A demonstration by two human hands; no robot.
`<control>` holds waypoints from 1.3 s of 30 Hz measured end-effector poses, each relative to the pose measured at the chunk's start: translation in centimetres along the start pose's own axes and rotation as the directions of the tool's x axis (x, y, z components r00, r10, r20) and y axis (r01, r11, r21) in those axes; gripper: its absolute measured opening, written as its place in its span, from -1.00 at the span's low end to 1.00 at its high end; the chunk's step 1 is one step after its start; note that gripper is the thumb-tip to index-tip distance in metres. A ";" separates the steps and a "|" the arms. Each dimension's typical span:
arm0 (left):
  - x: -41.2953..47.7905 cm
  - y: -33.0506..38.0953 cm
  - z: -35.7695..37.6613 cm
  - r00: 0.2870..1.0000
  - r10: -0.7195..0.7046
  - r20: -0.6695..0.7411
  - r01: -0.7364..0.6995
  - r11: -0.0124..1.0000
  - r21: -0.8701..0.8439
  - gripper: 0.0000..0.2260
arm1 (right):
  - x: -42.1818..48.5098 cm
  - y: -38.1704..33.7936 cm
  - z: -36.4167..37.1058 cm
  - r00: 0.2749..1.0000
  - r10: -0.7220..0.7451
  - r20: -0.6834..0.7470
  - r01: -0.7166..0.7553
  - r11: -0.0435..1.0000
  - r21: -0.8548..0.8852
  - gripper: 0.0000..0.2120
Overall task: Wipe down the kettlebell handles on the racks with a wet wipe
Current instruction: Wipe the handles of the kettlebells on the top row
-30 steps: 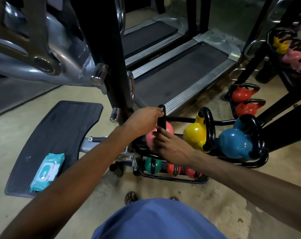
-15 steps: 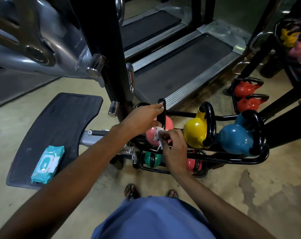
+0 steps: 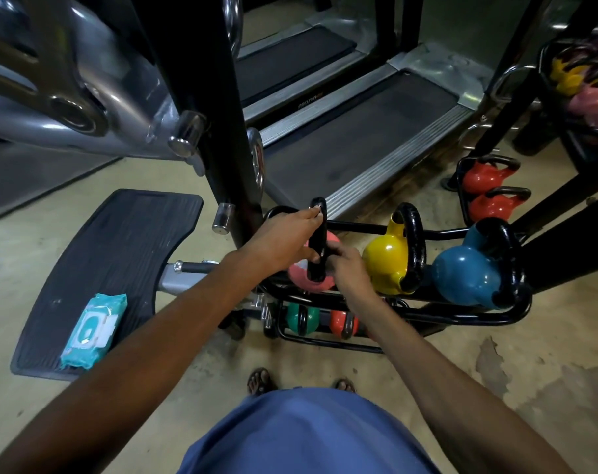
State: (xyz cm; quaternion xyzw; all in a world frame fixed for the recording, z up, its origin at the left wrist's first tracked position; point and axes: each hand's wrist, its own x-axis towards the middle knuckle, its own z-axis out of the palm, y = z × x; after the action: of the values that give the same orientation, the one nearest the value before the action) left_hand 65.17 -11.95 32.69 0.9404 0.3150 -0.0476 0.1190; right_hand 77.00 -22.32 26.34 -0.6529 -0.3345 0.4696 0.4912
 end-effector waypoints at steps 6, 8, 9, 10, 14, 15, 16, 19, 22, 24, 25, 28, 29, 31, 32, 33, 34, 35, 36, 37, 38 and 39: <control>0.0 -0.1 -0.3 1.000 -0.004 0.012 0.004 1.000 0.018 -0.26 | -0.1 -0.6 -1.9 0.988 0.064 0.141 -0.063 0.998 -0.015 -0.71; 0.0 -0.1 -0.3 1.000 -0.007 0.021 0.007 1.000 0.003 -0.23 | -1.6 0.2 -2.5 0.992 0.080 0.094 -0.077 0.997 -0.031 -0.74; 0.0 -0.1 -0.3 1.000 -0.007 0.020 0.007 1.000 -0.005 -0.24 | -2.0 0.3 -2.6 0.992 0.096 0.080 -0.096 0.995 -0.007 -0.73; 0.1 -0.1 -0.4 1.000 -0.007 0.017 0.007 1.000 -0.008 -0.24 | -2.0 0.3 -2.5 0.992 0.105 0.064 -0.106 0.994 0.015 -0.72; 0.2 0.1 -0.4 1.000 -0.009 0.016 0.009 1.000 0.014 -0.26 | -1.0 -0.5 -2.1 0.995 0.083 0.057 -0.084 0.996 0.014 -0.76; 0.2 0.1 -0.3 1.000 -0.009 0.022 0.008 1.000 0.017 -0.25 | -1.3 -0.5 -2.1 0.995 0.080 0.063 -0.081 0.997 0.018 -0.75; 0.2 0.0 -0.2 1.000 -0.007 0.029 0.006 1.000 0.021 -0.25 | -1.8 -0.3 -2.2 0.995 0.080 0.066 -0.082 0.996 0.035 -0.74; 0.1 0.0 -0.2 0.999 -0.013 0.036 0.012 1.000 0.024 -0.23 | -3.9 0.6 -2.3 0.999 0.038 0.038 -0.041 0.996 0.078 -0.73; 0.1 0.1 -0.2 1.000 -0.015 0.025 0.014 0.999 0.036 -0.24 | -2.6 0.5 -2.0 0.998 -0.030 -0.053 0.031 0.999 0.016 -0.91; 0.1 0.0 -0.1 1.000 -0.012 0.025 0.011 0.999 0.038 -0.23 | -1.6 0.4 -2.0 0.991 -0.078 -0.112 0.076 0.997 -0.022 -0.95; 0.1 0.0 0.1 1.000 -0.013 0.029 0.012 0.999 0.040 -0.22 | -1.5 0.6 -1.8 0.985 -0.096 -0.144 0.093 0.995 -0.026 -0.94; -0.1 -0.1 0.4 1.000 -0.017 0.004 0.017 0.999 0.033 -0.24 | -2.0 2.2 -0.7 0.981 -0.119 -0.153 0.108 0.991 -0.078 -0.88; -0.4 0.0 0.6 1.000 -0.010 -0.028 0.011 0.999 0.030 -0.27 | -2.0 2.3 -0.2 0.984 -0.106 -0.143 0.096 0.993 -0.075 -0.85; -1.4 0.2 1.7 0.993 0.005 -0.122 -0.003 1.000 0.014 -0.37 | -1.4 1.8 0.4 0.988 -0.048 -0.147 0.045 0.999 -0.021 -0.79; -2.2 0.4 2.5 0.985 0.007 -0.170 -0.008 1.000 -0.005 -0.41 | -1.1 1.4 0.4 0.986 -0.028 -0.164 0.028 1.000 0.000 -0.78; -3.0 0.6 3.5 0.978 0.011 -0.210 -0.017 0.999 -0.028 -0.45 | -0.9 1.3 0.3 0.984 -0.021 -0.177 0.024 1.000 0.016 -0.77; -3.9 1.0 4.5 0.971 0.017 -0.239 -0.030 0.998 -0.049 -0.47 | -1.0 1.4 0.3 0.984 -0.025 -0.177 0.032 0.999 0.036 -0.77; -4.7 1.3 5.4 0.965 0.027 -0.262 -0.046 0.997 -0.067 -0.47 | -1.3 1.3 0.3 0.986 -0.026 -0.168 0.037 0.997 0.061 -0.76; -5.3 1.6 6.1 0.960 0.037 -0.278 -0.061 0.995 -0.078 -0.46 | -1.6 1.3 0.4 0.987 -0.022 -0.157 0.034 0.997 0.074 -0.75; -5.9 1.9 6.7 0.957 0.041 -0.288 -0.068 0.994 -0.082 -0.43 | -1.2 1.2 0.6 0.986 -0.018 -0.165 0.031 0.997 0.073 -0.75; -6.2 2.1 7.1 0.956 0.041 -0.291 -0.067 0.995 -0.078 -0.40 | -0.4 1.0 0.7 0.977 -0.020 -0.214 0.032 0.998 0.051 -0.74; -6.4 2.3 7.2 0.957 0.039 -0.288 -0.062 0.996 -0.071 -0.37 | 0.4 0.3 0.8 0.959 -0.022 -0.283 0.029 0.999 0.022 -0.75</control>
State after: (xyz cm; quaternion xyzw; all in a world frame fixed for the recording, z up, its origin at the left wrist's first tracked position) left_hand 61.38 -19.25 27.18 0.9397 0.3062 0.1045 0.1103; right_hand 76.42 -21.79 25.89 -0.7027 -0.2632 0.3693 0.5482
